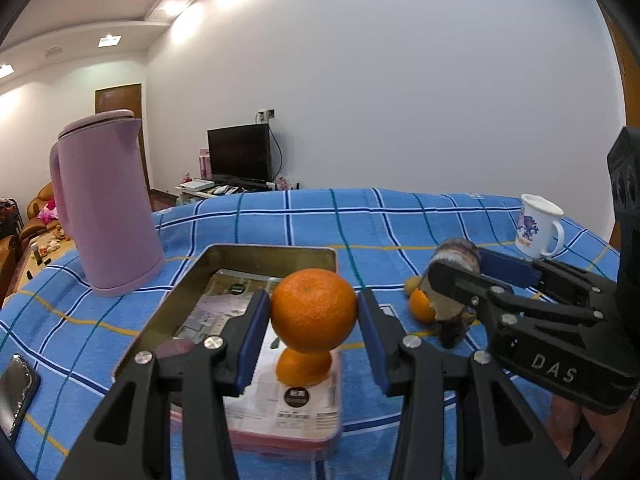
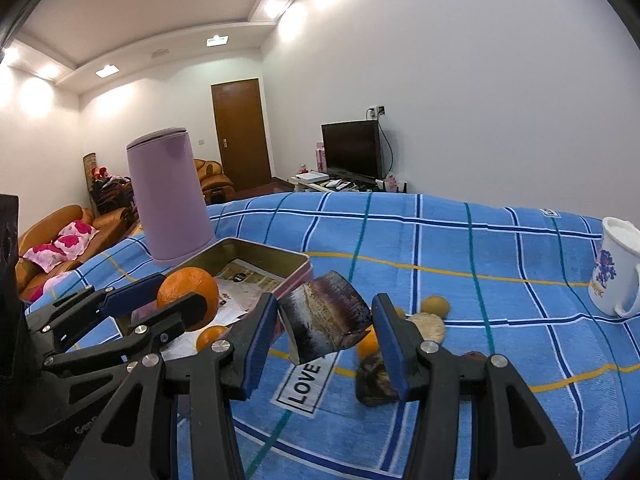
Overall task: Organize fruits
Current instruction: 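Carry the orange over the tin with the left tool while the right tool holds the taro slice, then lower the orange into the tin and open the left tool while the right tool drops the taro slice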
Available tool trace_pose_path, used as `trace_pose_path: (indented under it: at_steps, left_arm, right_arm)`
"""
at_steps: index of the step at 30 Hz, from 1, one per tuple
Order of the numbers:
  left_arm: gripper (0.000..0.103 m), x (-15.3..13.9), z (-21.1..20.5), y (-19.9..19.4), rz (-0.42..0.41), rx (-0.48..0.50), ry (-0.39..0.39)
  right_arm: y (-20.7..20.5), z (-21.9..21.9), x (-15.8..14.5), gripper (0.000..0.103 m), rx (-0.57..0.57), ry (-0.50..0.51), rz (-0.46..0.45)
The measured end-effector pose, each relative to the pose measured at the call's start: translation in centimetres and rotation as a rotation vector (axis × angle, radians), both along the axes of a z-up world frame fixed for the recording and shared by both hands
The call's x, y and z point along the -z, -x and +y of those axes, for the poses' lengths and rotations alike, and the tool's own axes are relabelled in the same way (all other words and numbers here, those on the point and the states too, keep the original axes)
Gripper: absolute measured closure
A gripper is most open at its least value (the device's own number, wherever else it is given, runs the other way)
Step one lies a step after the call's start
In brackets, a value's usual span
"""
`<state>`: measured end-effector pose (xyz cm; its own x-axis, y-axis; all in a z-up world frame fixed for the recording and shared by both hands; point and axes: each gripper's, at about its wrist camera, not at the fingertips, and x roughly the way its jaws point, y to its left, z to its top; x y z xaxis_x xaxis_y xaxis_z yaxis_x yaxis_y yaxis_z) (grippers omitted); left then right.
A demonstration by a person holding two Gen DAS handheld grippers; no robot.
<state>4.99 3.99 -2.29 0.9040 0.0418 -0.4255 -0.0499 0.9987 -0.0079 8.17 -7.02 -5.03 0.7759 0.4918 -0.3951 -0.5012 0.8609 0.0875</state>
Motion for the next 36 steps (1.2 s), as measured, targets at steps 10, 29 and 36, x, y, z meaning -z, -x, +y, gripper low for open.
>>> trace_pose_path:
  at_steps: [10, 29, 36]
  left_arm:
    - [0.056, 0.2, 1.7, 0.0, 0.016, -0.043, -0.012]
    - [0.056, 0.6, 6.2, 0.2, 0.049, -0.123, 0.021]
    - [0.056, 0.6, 7.6, 0.1, 0.057, -0.144, 0.032]
  right_arm:
    - [1.0, 2.3, -0.9, 0.052, -0.061, 0.014, -0.011]
    - [1.4, 6.2, -1.1, 0.052, -0.13, 0.034, -0.002]
    - [1.3, 6.9, -0.6, 0.052, -0.153, 0.04, 0.0]
